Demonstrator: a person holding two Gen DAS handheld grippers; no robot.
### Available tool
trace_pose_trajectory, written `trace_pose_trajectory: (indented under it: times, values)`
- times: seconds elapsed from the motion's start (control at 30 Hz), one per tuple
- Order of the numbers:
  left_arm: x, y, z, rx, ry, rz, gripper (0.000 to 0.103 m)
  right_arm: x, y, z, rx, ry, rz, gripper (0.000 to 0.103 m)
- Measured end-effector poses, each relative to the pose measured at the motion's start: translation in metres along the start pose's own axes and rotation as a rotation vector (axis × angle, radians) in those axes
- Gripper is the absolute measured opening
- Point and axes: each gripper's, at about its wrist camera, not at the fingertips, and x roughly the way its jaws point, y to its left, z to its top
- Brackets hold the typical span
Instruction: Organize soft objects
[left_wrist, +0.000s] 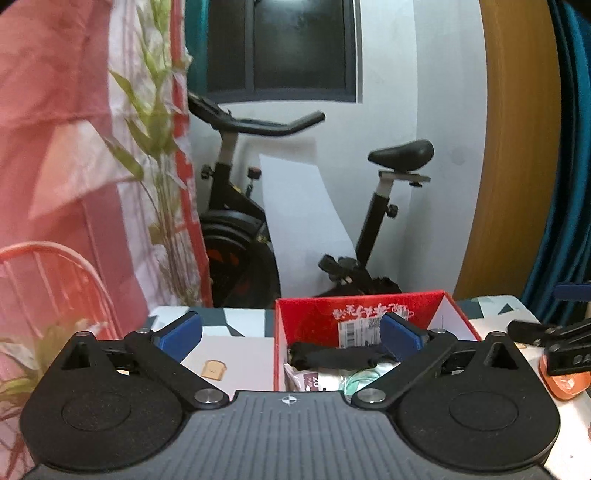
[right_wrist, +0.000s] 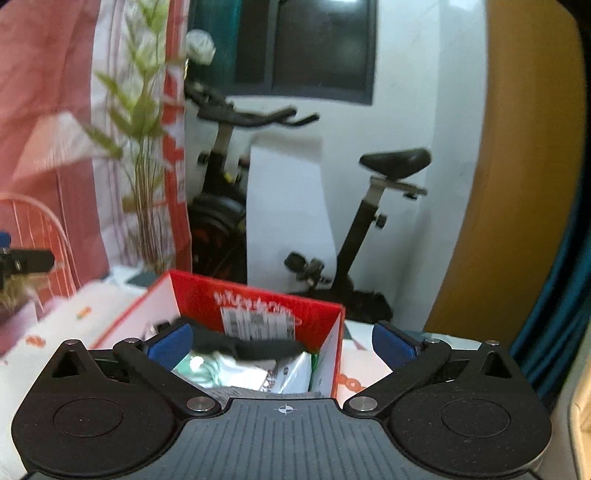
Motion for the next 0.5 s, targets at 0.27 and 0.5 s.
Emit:
trace_pose_trajectory:
  times: [0.27, 0.5]
  values:
    - [-0.059, 0.004, 0.008, -0.023, -0.076, 0.003, 0.103, -0.081, 0.014, 0.018, 0.031, -0.121, -0.038, 0.103]
    - [-0.098, 0.000, 0.016, -0.004, -0.142, 0.046, 0.103, -0.134, 0.013, 0.027, 0.085, -0.199, -0.037, 0.103]
